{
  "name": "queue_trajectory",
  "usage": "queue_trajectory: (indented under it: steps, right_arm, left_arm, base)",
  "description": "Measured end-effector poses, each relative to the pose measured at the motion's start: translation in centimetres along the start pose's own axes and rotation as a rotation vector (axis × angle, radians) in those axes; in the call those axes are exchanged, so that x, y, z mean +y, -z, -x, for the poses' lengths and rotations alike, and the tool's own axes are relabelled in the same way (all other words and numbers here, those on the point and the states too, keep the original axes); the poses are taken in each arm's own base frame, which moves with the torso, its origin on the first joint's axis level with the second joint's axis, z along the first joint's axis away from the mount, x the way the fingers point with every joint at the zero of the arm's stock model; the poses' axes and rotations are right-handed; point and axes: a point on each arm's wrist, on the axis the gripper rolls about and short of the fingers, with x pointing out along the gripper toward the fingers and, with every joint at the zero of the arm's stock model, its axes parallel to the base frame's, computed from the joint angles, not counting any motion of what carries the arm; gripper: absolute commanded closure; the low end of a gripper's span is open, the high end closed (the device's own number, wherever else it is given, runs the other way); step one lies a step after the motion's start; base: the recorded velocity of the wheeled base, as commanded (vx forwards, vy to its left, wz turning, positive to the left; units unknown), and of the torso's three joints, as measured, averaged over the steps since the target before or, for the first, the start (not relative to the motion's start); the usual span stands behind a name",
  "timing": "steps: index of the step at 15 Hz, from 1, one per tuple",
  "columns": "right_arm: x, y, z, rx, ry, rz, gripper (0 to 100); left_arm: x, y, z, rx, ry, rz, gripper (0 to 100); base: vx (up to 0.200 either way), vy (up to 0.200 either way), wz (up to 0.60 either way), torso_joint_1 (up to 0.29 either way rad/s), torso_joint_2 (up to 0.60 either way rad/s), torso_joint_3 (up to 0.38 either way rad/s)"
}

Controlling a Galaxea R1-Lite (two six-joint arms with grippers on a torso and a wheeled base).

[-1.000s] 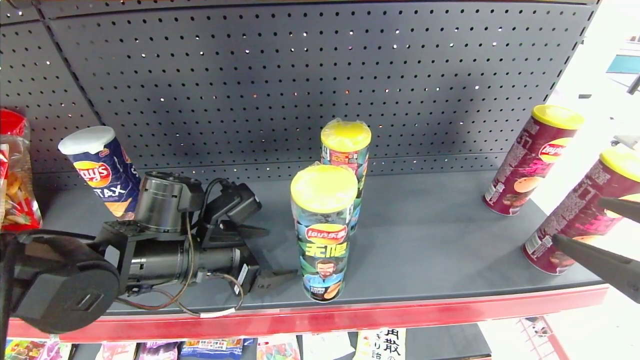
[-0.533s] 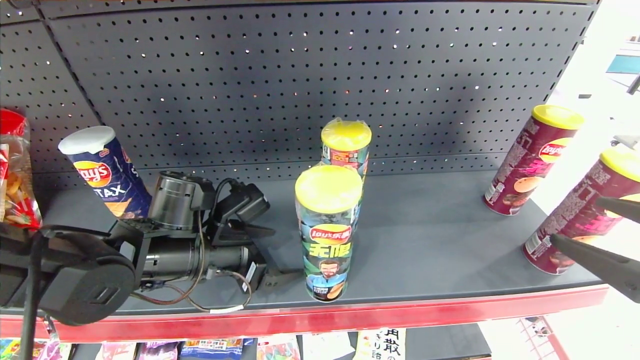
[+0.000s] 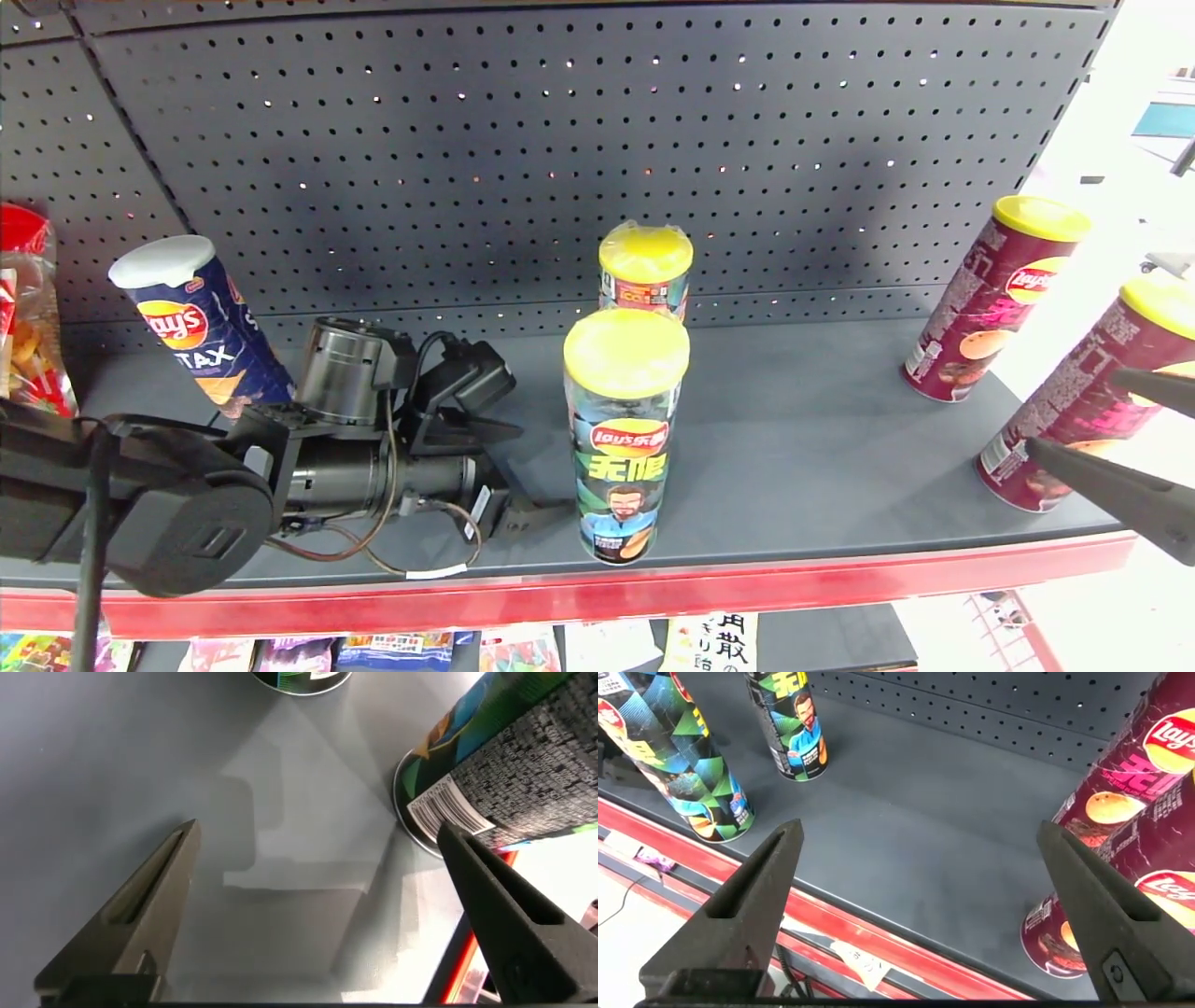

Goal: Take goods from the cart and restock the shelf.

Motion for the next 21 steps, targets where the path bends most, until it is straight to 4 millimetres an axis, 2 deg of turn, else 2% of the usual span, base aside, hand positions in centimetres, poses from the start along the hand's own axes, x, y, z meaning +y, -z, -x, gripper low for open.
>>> queue_trajectory:
  steps: [21]
  right_arm:
    - [0.0, 0.1, -0.2, 0.01, -0.003, -0.003, 0]
  left_arm:
    - [0.2, -0.5, -1.2, -0.003, 0.01, -0.008, 0]
  base:
    - [0.0, 0.0, 0.0, 0.0, 0.0, 0.0]
